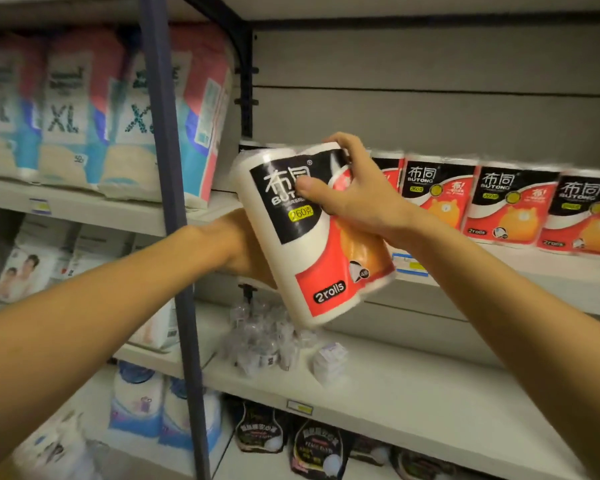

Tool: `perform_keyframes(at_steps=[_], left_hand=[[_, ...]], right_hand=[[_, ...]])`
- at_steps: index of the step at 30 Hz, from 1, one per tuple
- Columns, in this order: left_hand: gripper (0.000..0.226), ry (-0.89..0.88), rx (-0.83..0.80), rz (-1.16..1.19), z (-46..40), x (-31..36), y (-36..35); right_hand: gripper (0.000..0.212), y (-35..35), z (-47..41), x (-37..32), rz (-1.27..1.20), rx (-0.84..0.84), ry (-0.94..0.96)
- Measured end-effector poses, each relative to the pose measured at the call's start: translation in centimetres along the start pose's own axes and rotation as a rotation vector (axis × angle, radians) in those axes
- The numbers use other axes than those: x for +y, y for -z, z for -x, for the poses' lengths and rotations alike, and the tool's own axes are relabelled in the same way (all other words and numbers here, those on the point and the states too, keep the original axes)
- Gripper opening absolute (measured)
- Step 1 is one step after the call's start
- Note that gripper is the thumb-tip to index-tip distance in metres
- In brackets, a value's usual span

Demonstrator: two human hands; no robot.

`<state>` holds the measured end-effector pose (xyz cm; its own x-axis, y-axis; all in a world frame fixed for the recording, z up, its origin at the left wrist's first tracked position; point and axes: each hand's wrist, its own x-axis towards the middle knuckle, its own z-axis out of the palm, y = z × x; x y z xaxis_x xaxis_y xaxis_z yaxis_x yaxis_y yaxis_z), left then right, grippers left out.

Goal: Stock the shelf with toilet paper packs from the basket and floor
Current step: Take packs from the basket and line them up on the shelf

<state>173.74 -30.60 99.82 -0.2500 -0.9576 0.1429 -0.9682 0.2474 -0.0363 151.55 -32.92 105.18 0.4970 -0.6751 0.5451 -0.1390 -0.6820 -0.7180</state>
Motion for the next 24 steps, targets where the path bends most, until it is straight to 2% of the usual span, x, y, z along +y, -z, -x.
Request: perform_keyframes(at_steps=[2,3,4,7,11,16,21,24], left_hand=[[0.040,-0.064,0.054,-0.057,0.7,1.5,2.1],[0.050,-0.106,0.105,-0.066,1.6,2.5,3.3],[0.060,-0.102,0.147,-0.090,1.2,0.9,3.2],[0.078,0.022,0.124,0.015,1.0,-3.4,2.7],[0.080,0.037,0.111,0.153,1.3,-8.0,2.3],[0.099,0.057,0.050,0.236,0.9,-12.6,0.9],[0.084,0.029,0.037,0.318,0.8,-15.6,-0.1],[0.081,-0.007,0.042,0.346,0.5,-16.9,-0.5]], right_hand=[[0.059,0.7,-1.0,-0.2,-0.076,0.155,-0.069],[0.059,1.1,-1.7,-0.3,-0.135,0.245,-0.117],[0.060,1.4,-2.4,-0.4,-0.195,0.339,-0.171],[0.066,2.0,-5.1,-0.2,-0.305,0.604,-0.280],[0.072,0.8,-8.5,0.4,-0.233,0.823,-0.265],[0.071,-3.8,-12.5,2.0,0.020,0.901,-0.256],[0.069,-7.0,-16.3,4.5,0.114,0.915,-0.240],[0.066,-7.9,-18.5,6.1,0.241,0.851,-0.240]])
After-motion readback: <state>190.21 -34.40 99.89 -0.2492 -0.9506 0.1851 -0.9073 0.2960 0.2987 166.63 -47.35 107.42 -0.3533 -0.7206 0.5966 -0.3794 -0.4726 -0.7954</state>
